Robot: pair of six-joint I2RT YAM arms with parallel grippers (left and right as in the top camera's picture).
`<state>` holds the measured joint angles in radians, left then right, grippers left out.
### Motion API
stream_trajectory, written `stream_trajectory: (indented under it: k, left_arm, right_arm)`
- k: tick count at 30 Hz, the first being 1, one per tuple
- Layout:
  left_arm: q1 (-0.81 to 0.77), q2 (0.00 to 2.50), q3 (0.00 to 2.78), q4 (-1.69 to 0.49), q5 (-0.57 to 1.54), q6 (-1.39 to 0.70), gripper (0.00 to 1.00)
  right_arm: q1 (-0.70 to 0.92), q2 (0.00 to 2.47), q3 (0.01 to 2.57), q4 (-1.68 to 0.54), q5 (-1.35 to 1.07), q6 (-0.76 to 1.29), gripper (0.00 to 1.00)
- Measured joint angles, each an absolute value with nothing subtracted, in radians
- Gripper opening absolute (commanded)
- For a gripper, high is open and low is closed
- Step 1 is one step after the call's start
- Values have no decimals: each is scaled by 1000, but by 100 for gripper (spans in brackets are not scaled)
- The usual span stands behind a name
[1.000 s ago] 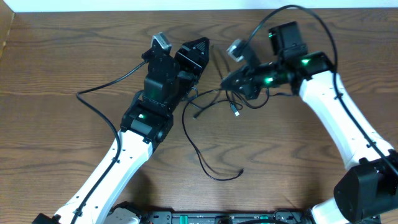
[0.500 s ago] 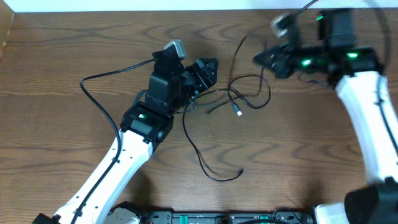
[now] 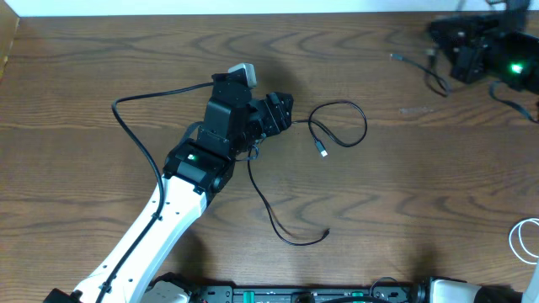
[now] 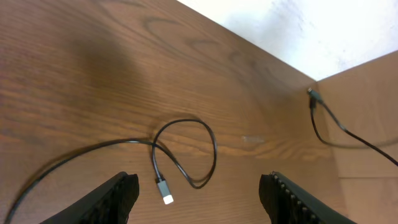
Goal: Untangle cables
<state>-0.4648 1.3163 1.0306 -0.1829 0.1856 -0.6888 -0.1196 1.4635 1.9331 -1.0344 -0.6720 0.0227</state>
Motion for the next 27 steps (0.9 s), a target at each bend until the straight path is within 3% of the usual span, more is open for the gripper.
stream_trajectory:
  k: [14, 27]
  left_arm:
    - [-465, 1316, 1031, -280, 194, -332, 68]
    - [-465, 1316, 1031, -281, 193, -255, 68]
  right_arm:
    - [-384, 1532, 1934, -1131, -146, 139, 1]
    - [-533, 1737, 1934, -1083, 183, 280, 1]
